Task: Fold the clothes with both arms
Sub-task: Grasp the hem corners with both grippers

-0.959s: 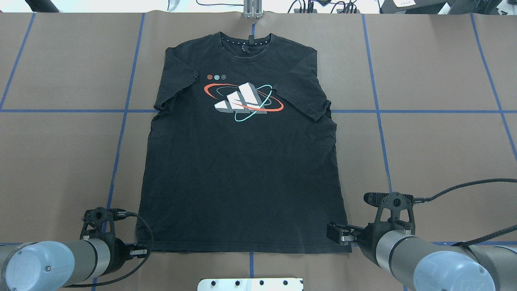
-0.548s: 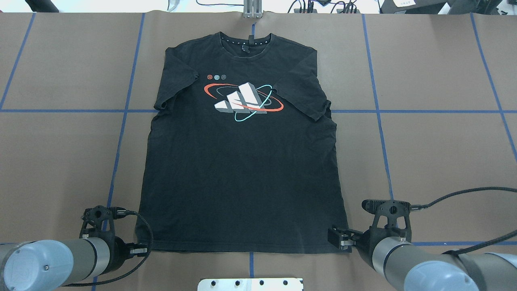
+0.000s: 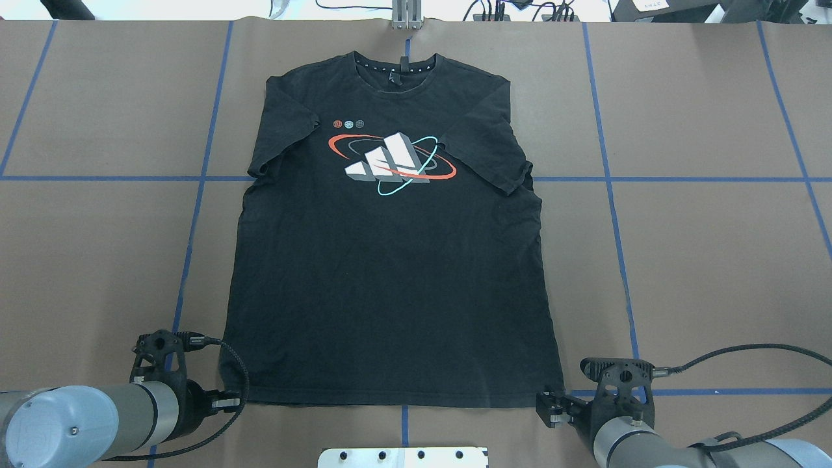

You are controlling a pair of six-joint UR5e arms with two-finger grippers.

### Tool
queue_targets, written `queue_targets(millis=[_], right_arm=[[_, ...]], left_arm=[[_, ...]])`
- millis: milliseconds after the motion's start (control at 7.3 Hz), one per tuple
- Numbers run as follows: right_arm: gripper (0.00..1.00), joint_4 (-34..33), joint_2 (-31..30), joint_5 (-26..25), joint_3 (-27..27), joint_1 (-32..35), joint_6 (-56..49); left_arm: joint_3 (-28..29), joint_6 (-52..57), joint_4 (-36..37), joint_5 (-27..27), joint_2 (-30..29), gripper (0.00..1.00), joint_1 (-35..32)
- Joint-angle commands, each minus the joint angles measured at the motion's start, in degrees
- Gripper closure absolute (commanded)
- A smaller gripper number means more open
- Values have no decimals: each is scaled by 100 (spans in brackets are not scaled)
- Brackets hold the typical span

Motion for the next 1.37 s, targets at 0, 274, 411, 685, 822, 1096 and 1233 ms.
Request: queue_targets(millis=[0,274,411,685,822,1096,1233], right_arm=[[39,-5,27,-125,-53,-191,192],[54,-5,62,-134,-114,-227,193],[54,-6,71,-134,-158,-236,184],[54,-6,88,-134,-211,-253,184],[55,-6,106,-134,-211,-253,184],[74,-6,168,-134,-228,-253,184],[76,-6,168,-134,-237,-245,184]], left_arm=[[-19,-1,-9,0,3,100,8],[-19,-1,0,0,-6,100,8],[-28,-1,-9,0,-6,100,8],[-28,-1,0,0,-6,100,8],[-20,-1,-9,0,-6,100,8],[-28,-1,-9,0,-6,100,-1],[-28,-1,0,0,-6,100,8]])
